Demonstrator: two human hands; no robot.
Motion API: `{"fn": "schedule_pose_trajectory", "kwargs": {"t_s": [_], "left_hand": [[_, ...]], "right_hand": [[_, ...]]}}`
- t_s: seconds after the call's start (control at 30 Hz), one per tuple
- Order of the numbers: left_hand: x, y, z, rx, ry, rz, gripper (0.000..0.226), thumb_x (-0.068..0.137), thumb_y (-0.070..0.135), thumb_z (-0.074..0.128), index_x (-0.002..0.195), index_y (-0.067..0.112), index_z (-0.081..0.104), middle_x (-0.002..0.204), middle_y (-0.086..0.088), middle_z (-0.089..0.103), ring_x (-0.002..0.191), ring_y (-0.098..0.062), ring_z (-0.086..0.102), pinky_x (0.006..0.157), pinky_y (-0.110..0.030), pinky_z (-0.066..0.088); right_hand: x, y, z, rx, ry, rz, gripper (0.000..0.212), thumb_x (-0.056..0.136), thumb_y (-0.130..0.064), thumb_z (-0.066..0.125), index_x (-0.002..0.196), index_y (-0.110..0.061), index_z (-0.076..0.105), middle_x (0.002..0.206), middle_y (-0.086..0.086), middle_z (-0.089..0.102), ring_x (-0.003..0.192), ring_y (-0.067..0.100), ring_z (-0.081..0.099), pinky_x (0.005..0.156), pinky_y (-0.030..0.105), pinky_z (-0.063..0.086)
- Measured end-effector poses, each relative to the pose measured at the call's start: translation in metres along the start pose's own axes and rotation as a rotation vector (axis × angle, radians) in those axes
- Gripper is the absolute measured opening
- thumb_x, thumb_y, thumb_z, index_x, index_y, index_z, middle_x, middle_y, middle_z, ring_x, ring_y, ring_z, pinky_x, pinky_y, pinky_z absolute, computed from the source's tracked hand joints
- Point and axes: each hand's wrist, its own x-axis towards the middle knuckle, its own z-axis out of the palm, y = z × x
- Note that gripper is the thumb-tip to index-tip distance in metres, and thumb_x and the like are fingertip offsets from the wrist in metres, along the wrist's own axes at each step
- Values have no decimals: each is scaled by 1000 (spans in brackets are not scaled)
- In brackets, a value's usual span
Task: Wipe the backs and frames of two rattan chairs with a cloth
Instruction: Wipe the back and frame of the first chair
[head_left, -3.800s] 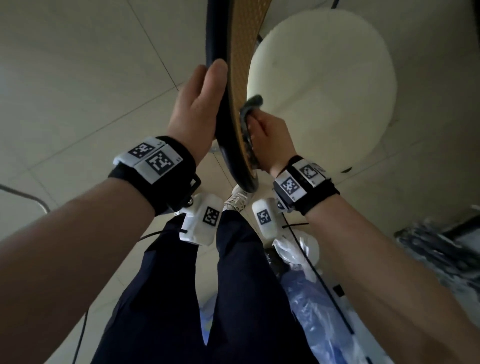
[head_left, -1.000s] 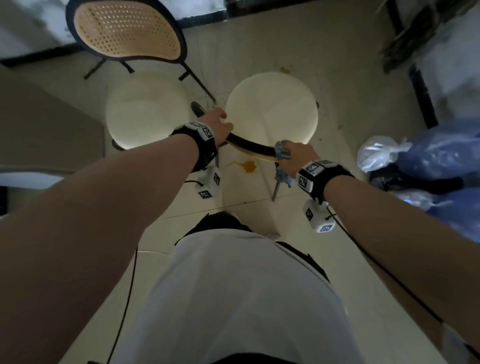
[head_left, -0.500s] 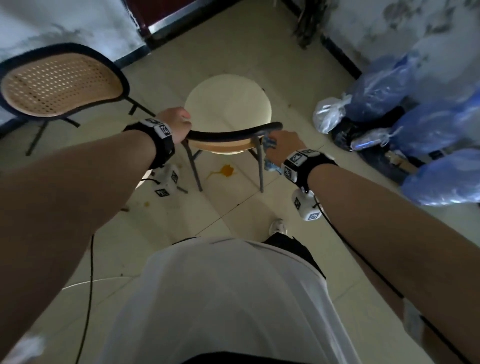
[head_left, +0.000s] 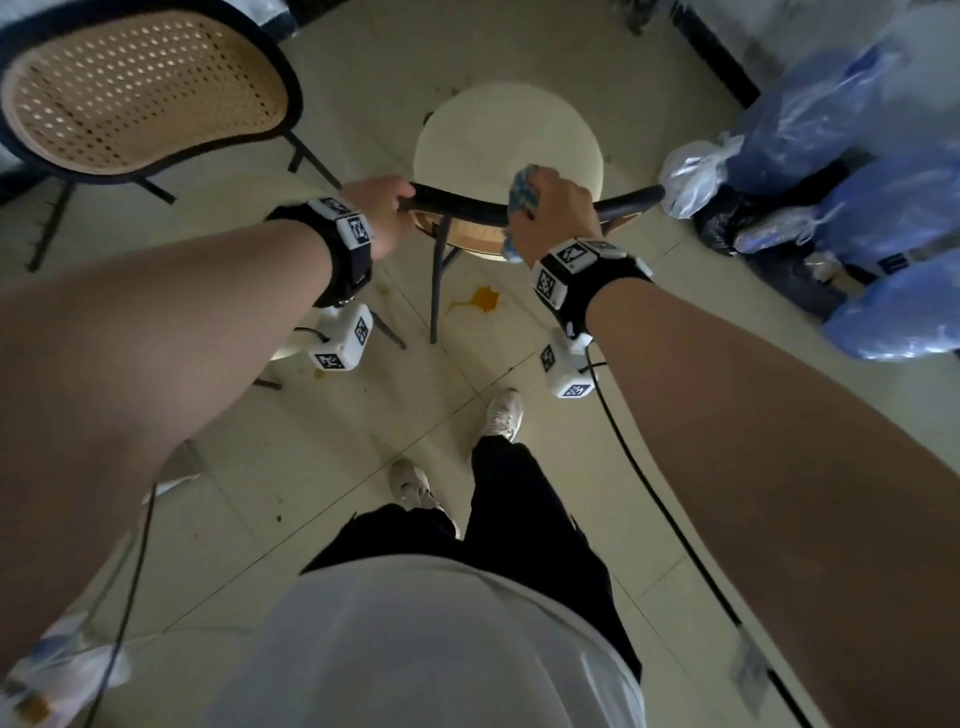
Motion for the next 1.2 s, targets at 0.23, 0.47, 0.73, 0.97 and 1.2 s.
{"fn": "schedule_pose_trajectory", "kwargs": {"t_s": [0.23,0.47,0.73,0.97,1.2], "left_hand": [[55,-15,14,-23,57,57,36,103,27,43,137,19,51,125,-9,64,98,-25,61,75,-35,43],[113,-55,63,-53,151,249,40,101,51,35,117,23,59,100,-3,62,73,-18,56,57,-28,35],[161,-75,120,-391,615,449,48,91,65,33,96,23,53,91,0,57,78,-19,57,66,-32,41],[196,-76,134,-784,736,645,43,82,72,49,68,30,46,62,15,51,57,6,47,60,-18,38],[193,-89,146,-931,665,753,36,93,59,56,80,25,55,75,14,61,67,8,57,62,-8,42]], "right_hand": [[50,-2,41,-125,-94,-17,35,94,-24,47,126,-10,50,122,13,57,105,30,60,77,30,45],[48,21,119,-263,306,-97,27,88,-35,46,102,-15,57,84,-2,58,63,22,55,52,25,31],[77,22,145,-379,723,-102,22,74,-36,44,65,-17,49,50,-7,36,46,21,42,49,25,29],[77,28,160,-445,1034,-170,21,72,-34,43,68,-15,50,55,-3,35,59,28,40,55,29,23],[61,37,201,-198,1177,-309,20,83,-31,51,96,-18,58,69,-8,49,54,17,41,50,22,23]]}}
